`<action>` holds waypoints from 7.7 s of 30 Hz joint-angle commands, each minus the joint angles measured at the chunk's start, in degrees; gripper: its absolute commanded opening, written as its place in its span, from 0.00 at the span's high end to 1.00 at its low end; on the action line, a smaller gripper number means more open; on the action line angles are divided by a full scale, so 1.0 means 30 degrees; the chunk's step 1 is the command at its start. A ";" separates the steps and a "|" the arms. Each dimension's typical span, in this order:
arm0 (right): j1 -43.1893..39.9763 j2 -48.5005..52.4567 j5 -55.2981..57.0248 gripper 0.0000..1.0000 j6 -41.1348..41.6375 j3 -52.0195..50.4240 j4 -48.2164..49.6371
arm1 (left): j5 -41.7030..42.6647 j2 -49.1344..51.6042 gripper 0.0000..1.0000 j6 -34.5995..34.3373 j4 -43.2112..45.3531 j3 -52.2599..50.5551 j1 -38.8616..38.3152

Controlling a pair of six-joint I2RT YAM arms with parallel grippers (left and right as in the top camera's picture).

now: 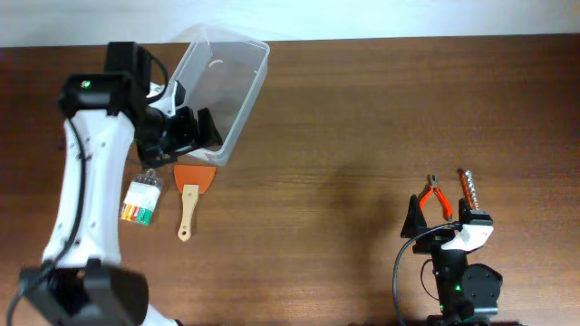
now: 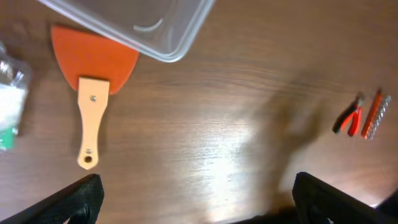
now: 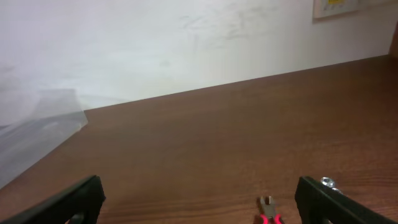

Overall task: Pack container
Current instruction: 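Reach the left gripper to the clear box's near edge and grasp it, then lift and swing the clear box with the left gripper toward table center, then lower the clear box onto the table center and open left gripper, then retract the left arm up and back to the left side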

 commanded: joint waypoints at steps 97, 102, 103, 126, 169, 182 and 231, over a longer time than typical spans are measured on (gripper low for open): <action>-0.0124 -0.0124 0.0168 0.01 0.0146 -0.0087 -0.0117 | -0.4495 0.0743 0.98 -0.2244 -0.4255 0.5399 -0.6528; -0.0124 -0.0124 0.0168 0.01 0.0146 -0.0087 -0.0117 | -0.4503 0.0743 0.98 -0.2681 -0.3453 0.4575 -0.6623; -0.0124 -0.0124 0.0168 0.01 0.0146 -0.0087 -0.0117 | -0.4503 0.0743 0.98 -0.2754 -0.3228 0.4218 -0.6484; -0.0124 -0.0124 0.0168 0.01 0.0146 -0.0087 -0.0117 | -0.4422 0.0743 0.98 -0.1268 0.4495 -0.5566 -0.4058; -0.0124 -0.0124 0.0168 0.01 0.0146 -0.0087 -0.0117 | -0.3344 0.0852 0.01 -0.0583 0.9996 -0.8575 -0.3402; -0.0124 -0.0124 0.0168 0.01 0.0146 -0.0087 -0.0117 | -0.6288 -0.2062 0.01 -0.0568 0.5275 -0.0780 -0.0481; -0.0124 -0.0109 0.0073 0.01 0.0204 -0.0087 -0.0102 | -0.7628 -0.4116 0.01 -0.0576 0.5304 -0.0532 0.0984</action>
